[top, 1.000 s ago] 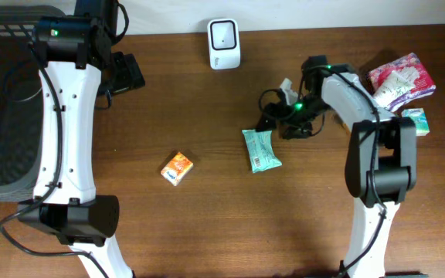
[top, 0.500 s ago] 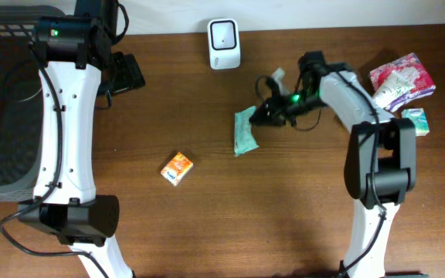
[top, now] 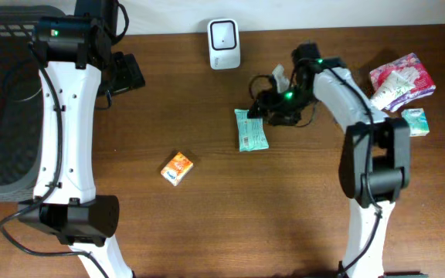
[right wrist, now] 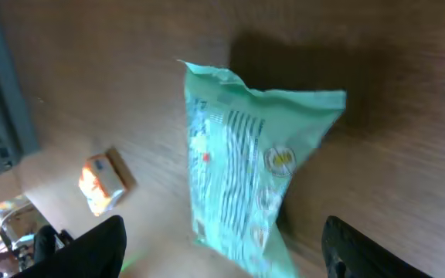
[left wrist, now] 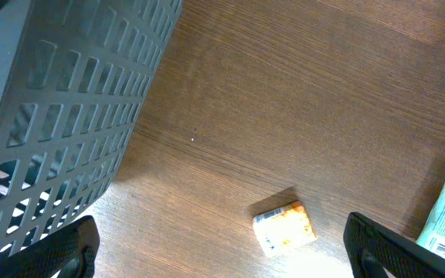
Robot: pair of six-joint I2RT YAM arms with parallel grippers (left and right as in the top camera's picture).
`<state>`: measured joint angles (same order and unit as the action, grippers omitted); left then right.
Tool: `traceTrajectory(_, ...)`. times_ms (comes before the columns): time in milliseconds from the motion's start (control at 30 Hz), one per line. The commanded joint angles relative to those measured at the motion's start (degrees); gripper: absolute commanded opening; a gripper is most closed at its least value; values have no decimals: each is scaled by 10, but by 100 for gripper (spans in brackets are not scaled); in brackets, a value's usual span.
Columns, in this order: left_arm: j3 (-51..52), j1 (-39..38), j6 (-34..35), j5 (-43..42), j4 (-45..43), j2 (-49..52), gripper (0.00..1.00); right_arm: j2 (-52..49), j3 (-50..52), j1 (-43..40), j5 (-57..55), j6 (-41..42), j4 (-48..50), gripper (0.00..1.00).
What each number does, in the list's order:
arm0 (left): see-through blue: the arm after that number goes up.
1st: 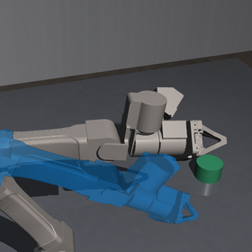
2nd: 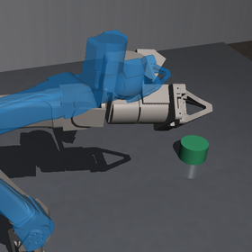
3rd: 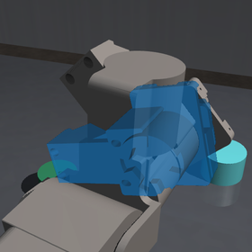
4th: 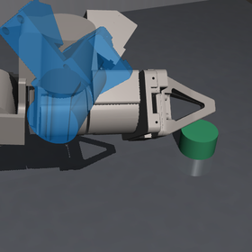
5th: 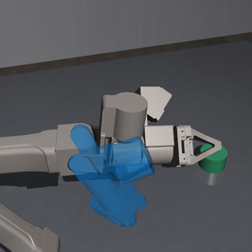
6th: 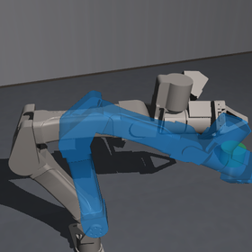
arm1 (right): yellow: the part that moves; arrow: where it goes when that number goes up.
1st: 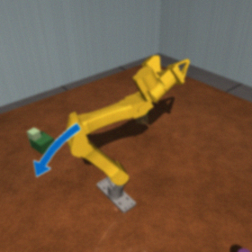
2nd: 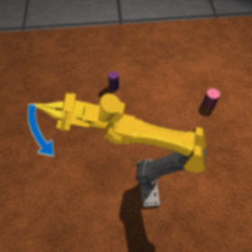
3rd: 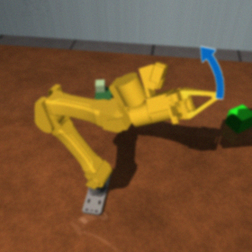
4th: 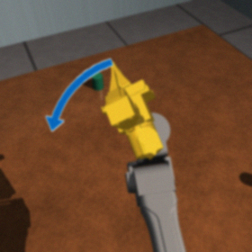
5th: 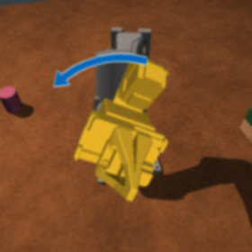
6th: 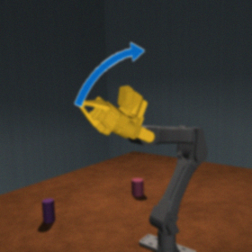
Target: Scan the item barcode
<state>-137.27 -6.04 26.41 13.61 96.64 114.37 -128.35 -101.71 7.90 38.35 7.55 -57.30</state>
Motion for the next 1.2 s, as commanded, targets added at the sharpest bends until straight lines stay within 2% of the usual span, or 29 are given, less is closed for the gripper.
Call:
traceTrajectory(0,-6,-2,1,6,1,-15,99,-23,6,13,-50,52,12,73)
traceTrajectory(167,-6,-2,1,6,1,-15,99,-58,6,39,-34,52,31,69)
traceTrajectory(200,-6,-2,1,6,1,-15,99,-66,6,52,-35,52,40,56)
traceTrajectory(233,-6,-2,1,6,1,-15,99,-70,6,58,-36,52,45,34)
traceTrajectory(267,-6,-2,1,6,1,-15,99,-71,6,61,-43,52,49,4)
traceTrajectory(333,-6,-2,1,6,1,-15,99,-70,2,53,-4,51,48,4)
traceTrajectory(467,-6,-2,1,6,1,-15,99,-23,-50,29,185,-3,42,4)
traceTrajectory(600,-6,-2,1,6,1,-15,99,76,-127,30,184,-28,53,4)
traceTrajectory(667,-6,-2,1,6,1,-15,99,139,-136,30,184,-56,87,4)
traceTrajectory(800,-6,-2,1,6,1,-15,99,190,-136,34,184,-71,113,4)
traceTrajectory(933,-6,-2,1,6,1,-15,99,190,-136,34,186,11,109,4)
traceTrajectory(1000,-6,-2,1,6,1,-15,99,190,-136,34,184,129,106,4)
traceTrajectory(1167,-6,-2,1,6,1,-15,99,190,-136,34,184,261,62,4)
